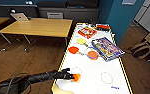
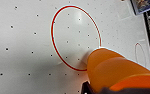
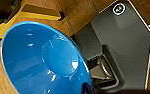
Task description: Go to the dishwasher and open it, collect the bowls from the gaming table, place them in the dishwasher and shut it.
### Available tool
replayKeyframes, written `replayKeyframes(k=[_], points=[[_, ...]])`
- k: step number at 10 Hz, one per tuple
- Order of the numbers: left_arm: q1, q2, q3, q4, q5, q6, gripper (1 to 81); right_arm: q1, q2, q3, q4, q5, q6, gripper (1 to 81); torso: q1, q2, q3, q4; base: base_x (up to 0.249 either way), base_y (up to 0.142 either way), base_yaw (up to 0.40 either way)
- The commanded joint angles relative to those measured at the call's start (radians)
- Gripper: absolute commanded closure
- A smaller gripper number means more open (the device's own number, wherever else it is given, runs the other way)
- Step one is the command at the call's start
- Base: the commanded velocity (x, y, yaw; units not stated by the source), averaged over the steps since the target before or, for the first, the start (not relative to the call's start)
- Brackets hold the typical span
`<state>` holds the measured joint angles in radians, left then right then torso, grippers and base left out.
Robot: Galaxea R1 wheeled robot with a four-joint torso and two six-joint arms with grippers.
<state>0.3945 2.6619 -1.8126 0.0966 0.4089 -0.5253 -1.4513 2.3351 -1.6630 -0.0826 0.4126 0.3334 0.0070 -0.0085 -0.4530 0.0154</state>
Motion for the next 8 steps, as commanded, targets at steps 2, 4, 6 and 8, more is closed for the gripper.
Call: replayKeyframes(k=[2, 4, 6, 8], points=[[-0.156, -0.057, 0.141, 0.023, 0.045, 0.004, 81.1, 0.024, -0.023, 0.016, -0.036, -0.083, 0.003, 81.1, 0.0, 0.0, 0.0, 0.0, 0.0, 0.0, 0.0], [-0.219, -0.13, 0.278, 0.011, 0.045, -0.002, 81.1, 0.024, -0.021, 0.02, -0.036, -0.083, 0.002, 81.1, 0.0, 0.0, 0.0, 0.0, 0.0, 0.0, 0.0], [-0.243, -0.217, 0.38, 0.011, 0.045, -0.004, 81.1, 0.024, -0.02, 0.016, -0.036, -0.083, 0.003, 81.1, 0.0, 0.0, 0.0, 0.0, 0.0, 0.0, 0.0], [-0.242, -0.293, 0.444, 0.011, 0.045, -0.004, 81.1, 0.024, -0.018, 0.019, -0.037, -0.083, 0.001, 81.1, 0.0, 0.0, 0.0, 0.0, -0.04, 0.0, 0.0]])
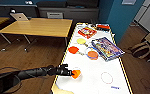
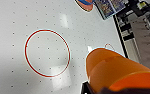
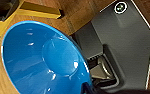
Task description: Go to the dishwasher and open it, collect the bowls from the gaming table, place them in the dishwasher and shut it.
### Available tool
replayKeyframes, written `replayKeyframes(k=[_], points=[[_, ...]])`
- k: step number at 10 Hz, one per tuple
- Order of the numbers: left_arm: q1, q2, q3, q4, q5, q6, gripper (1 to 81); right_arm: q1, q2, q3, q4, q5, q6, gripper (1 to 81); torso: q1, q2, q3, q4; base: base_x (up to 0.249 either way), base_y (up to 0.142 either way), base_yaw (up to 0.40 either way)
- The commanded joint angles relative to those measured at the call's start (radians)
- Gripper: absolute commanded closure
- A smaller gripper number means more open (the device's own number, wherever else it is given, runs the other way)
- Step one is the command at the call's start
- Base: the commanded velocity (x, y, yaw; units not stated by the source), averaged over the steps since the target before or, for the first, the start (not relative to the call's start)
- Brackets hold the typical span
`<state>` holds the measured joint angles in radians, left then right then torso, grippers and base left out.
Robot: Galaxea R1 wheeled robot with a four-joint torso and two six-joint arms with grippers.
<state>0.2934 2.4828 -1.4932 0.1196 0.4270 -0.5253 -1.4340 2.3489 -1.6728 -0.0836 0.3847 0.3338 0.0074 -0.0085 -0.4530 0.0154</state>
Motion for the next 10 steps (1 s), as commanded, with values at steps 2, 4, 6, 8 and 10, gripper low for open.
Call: replayKeyframes(k=[2, 4, 6, 8, 10], points=[[-0.118, -0.198, 0.2, -0.003, 0.027, -0.004, 81.1, 0.007, -0.018, 0.021, -0.047, -0.056, 0.001, 81.1, 0.001, 0.001, -0.001, 0.0, -0.127, 0.0, 0.0], [-0.082, -0.243, 0.218, 0.002, 0.022, -0.002, 81.1, 0.007, -0.007, 0.015, -0.05, -0.058, -0.002, 81.1, -0.001, 0.0, -0.001, 0.0, -0.145, 0.0, 0.0], [-0.049, -0.255, 0.221, 0.003, 0.016, 0.005, 81.1, 0.003, -0.006, 0.015, -0.048, -0.069, -0.009, 81.1, 0.0, 0.001, -0.001, 0.0, -0.161, 0.0, 0.0], [-0.015, -0.257, 0.223, 0.02, 0.016, 0.007, 81.1, 0.002, 0.002, 0.007, -0.05, -0.069, -0.012, 81.1, 0.0, 0.001, 0.02, 0.0, -0.166, 0.0, 0.0], [0.014, -0.257, 0.221, 0.038, 0.015, 0.005, 81.1, 0.0, 0.016, -0.008, -0.054, -0.07, -0.012, 81.1, 0.0, 0.001, 0.047, 0.0, -0.166, 0.0, 0.0]])
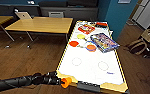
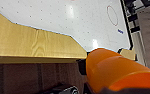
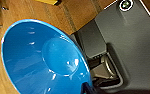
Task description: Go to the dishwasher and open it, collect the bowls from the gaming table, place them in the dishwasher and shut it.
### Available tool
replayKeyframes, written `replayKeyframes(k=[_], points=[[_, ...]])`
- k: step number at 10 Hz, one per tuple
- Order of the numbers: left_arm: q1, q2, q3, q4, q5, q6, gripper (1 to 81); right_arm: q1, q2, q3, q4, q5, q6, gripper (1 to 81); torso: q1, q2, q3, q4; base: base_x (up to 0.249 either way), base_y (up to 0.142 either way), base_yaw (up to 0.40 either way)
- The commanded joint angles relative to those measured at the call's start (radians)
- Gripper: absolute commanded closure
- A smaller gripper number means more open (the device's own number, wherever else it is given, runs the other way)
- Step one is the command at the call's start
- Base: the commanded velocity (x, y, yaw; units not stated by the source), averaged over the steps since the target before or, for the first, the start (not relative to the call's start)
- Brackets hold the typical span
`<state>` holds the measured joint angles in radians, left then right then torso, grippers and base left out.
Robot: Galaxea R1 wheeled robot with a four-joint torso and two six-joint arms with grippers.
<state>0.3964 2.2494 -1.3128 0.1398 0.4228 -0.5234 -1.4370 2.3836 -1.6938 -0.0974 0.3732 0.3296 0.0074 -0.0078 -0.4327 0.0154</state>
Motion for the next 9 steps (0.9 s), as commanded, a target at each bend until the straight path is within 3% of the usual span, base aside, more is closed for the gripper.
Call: replayKeyframes(k=[1, 7, 9], points=[[-0.078, -0.022, 0.041, 0.024, 0.019, 0.005, 81.1, 0.003, -0.016, 0.008, -0.042, -0.059, -0.007, 81.1, 0.0, 0.0, 0.053, 0.0, -0.165, 0.0, 0.0], [0.003, -0.013, 0.038, 0.067, 0.016, 0.005, 81.1, 0.006, 0.005, -0.013, -0.045, -0.069, -0.007, 81.1, -0.001, 0.0, 0.2, 0.0, -0.16, 0.0, 0.0], [0.025, 0.0, 0.035, 0.078, 0.014, 0.005, 81.1, 0.009, 0.015, -0.027, -0.045, -0.076, -0.007, 81.1, -0.003, -0.001, 0.25, 0.0, 0.0, 0.0, 0.0]])
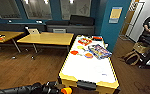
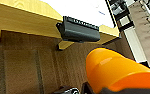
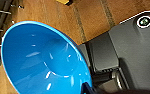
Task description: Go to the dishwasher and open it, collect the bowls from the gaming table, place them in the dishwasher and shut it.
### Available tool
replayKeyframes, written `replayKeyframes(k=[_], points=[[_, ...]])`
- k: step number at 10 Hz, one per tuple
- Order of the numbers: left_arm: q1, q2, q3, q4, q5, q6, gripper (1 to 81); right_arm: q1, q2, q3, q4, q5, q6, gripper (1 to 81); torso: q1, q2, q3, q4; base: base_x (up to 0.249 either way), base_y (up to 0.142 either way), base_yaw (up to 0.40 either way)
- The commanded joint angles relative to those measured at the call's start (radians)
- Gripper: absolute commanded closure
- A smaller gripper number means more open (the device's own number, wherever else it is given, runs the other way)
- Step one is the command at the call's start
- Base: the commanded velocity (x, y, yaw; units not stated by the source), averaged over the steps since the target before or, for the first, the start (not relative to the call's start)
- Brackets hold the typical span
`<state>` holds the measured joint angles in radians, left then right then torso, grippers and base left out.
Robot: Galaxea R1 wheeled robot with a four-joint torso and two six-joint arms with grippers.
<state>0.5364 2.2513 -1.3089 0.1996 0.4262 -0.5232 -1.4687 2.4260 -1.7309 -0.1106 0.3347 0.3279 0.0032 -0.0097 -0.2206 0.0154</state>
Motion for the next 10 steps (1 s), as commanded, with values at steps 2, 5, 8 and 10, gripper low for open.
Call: replayKeyframes(k=[2, 5, 8, 10], points=[[-0.094, 0.013, 0.03, 0.037, 0.011, 0.003, 81.1, 0.041, -0.02, -0.004, -0.032, -0.042, -0.004, 81.1, 0.0, 0.0, 0.089, 0.0, 0.0, 0.0, 0.0], [-0.051, 0.03, 0.019, 0.066, 0.011, 0.003, 81.1, 0.041, -0.005, -0.025, -0.032, -0.048, -0.001, 81.1, 0.0, 0.0, 0.095, 0.0, 0.0, 0.0, 0.0], [0.044, 0.039, -0.009, 0.106, 0.008, 0.005, 81.1, 0.035, 0.023, -0.054, -0.034, -0.052, -0.006, 81.1, -0.001, -0.002, 0.114, 0.0, 0.0, 0.0, 0.0], [0.162, 0.039, -0.027, 0.161, -0.063, 0.005, 81.1, 0.029, 0.058, -0.102, -0.034, -0.054, -0.006, 81.1, -0.001, -0.002, 0.114, 0.0, 0.0, 0.0, 0.0]])
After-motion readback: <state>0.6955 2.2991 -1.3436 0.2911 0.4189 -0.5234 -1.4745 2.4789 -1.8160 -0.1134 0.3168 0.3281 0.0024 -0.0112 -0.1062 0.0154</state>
